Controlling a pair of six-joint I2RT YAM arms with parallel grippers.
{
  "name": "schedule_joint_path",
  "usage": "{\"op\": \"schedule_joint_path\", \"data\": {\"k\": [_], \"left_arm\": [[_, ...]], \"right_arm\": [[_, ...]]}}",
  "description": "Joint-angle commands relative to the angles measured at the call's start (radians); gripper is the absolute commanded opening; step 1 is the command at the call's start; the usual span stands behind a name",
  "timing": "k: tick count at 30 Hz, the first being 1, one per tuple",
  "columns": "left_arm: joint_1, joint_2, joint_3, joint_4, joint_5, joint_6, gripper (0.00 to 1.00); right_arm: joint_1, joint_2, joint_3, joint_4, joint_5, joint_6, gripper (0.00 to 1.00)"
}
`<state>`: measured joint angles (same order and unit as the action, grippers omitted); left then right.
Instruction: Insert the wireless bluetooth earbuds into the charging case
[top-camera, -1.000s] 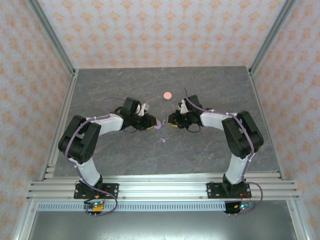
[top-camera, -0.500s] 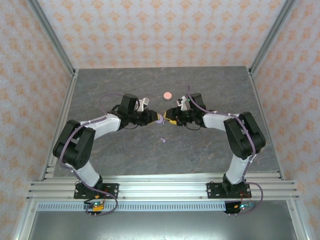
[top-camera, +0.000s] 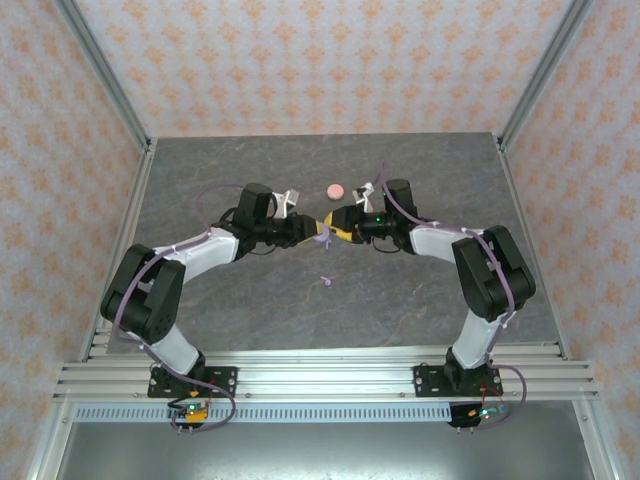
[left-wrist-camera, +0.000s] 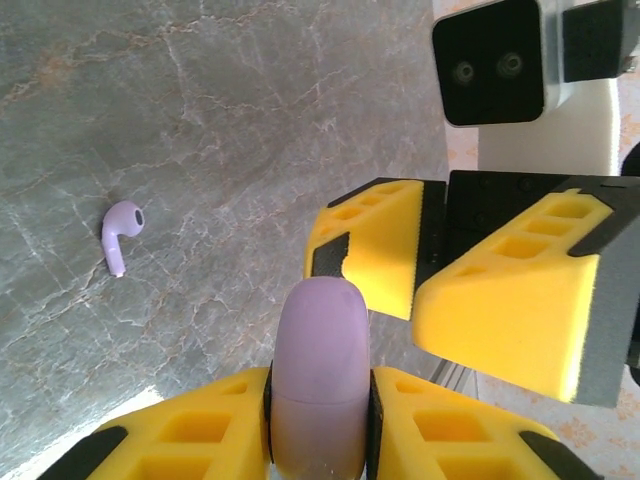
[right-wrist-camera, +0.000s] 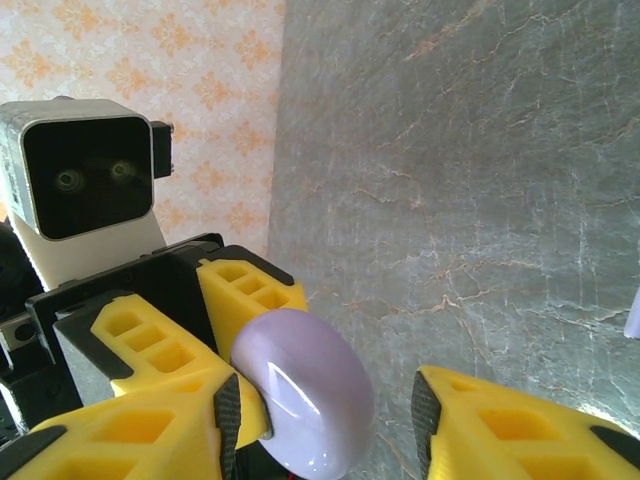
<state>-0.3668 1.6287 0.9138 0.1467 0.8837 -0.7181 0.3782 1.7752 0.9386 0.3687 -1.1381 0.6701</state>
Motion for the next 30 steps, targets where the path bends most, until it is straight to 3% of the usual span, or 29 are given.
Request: {"op": "schedule_joint_path", "data": {"k": [1,20,30], "left_arm": [[-0.009,-0.051,0.035,0.033,0.028,-0.014,0.28],[-0.010,-0.057,0.067,0.090,0.024,-0.073,0.28],[-0.018,-0.052,0.071,0.092,0.023,-0.075,0.28]], "right_arm": [[-0.015,-0.045,-0.007,0.075,-0.044,0.015,0.51],[-0.016,-0.052,-0.038,0.256,-0.095,0.127,0.51],[-0.017,-0.033,-0.046,0.361,-0.096,0.206,0.45]]}}
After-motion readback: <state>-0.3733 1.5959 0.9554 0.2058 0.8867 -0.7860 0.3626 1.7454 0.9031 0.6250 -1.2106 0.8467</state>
